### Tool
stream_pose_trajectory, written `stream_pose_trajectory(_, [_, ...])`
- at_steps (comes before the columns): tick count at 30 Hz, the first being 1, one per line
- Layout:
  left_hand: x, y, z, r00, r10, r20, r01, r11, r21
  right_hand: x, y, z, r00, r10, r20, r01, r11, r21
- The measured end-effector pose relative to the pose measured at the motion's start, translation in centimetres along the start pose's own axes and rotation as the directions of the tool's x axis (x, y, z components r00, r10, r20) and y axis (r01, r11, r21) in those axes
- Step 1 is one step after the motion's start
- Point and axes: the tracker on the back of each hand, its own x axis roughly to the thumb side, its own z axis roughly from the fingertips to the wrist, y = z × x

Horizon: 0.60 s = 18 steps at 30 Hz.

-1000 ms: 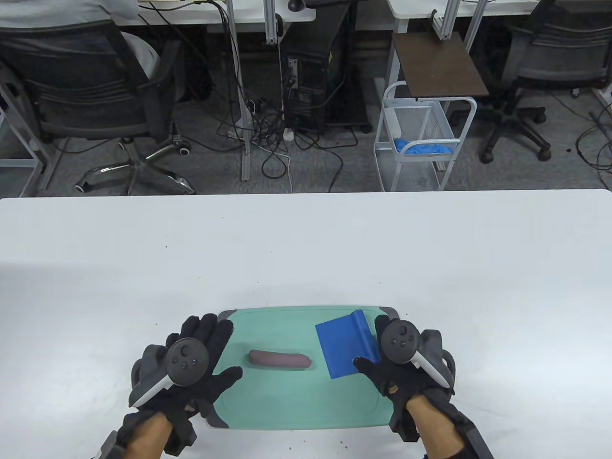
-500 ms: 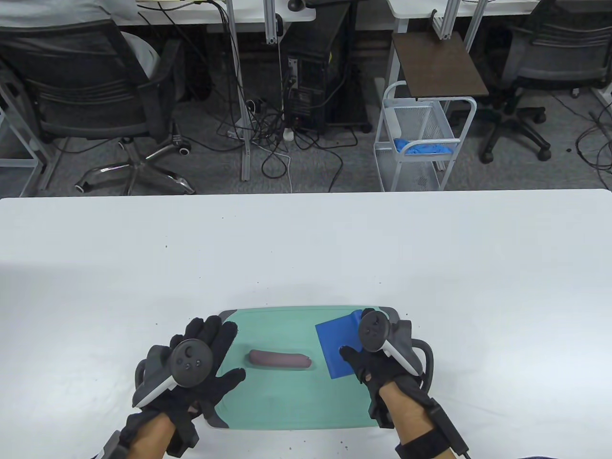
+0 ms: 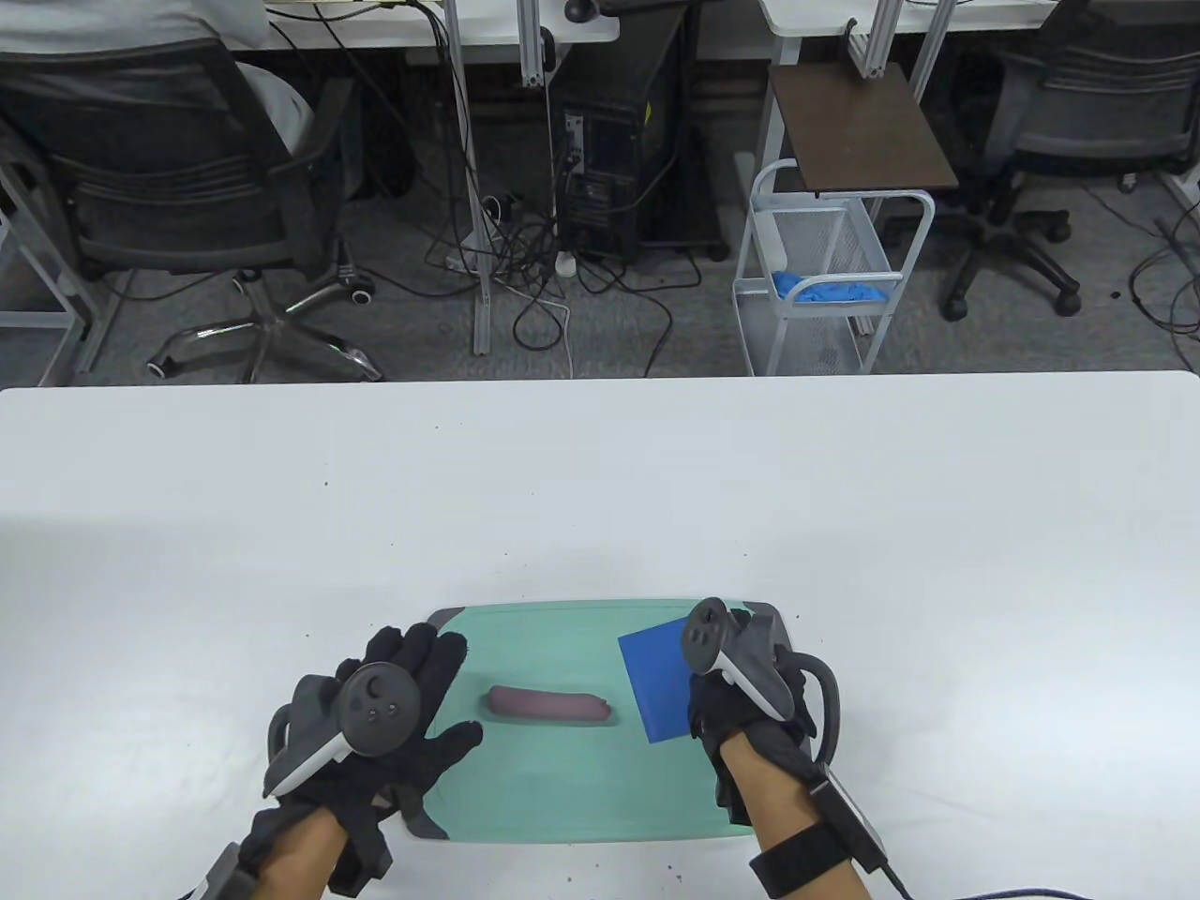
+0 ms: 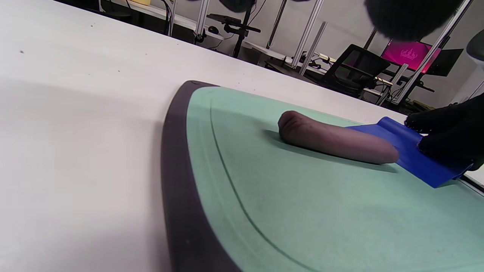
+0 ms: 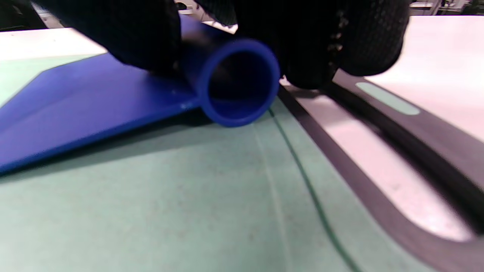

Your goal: Slice plasticine roll into thin flakes

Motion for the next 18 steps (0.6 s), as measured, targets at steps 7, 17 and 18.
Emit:
stream_pose_trajectory(7, [0.1,0.0,0.0,1.000,0.009,-0.004,-0.009,1.000,-0.011,-0.2,0.3,-0.1,1.000,-0.027,-0.001,0.027,1.000,-0.002])
stream_pose_trajectory(17, [0.0,0.0,-0.1,1.000,0.020,-0.012,-0.020,1.000,-0.012,-2.7,-0.2,0.0,0.958,-0.288,0.015,0.288,0.953,-0.093])
stream_pose_trajectory(18, [0.0,0.0,-0.1,1.000,0.021,-0.013,-0.021,1.000,-0.012,-3.1,-0.4,0.1,0.942,-0.335,0.031,0.336,0.933,-0.126])
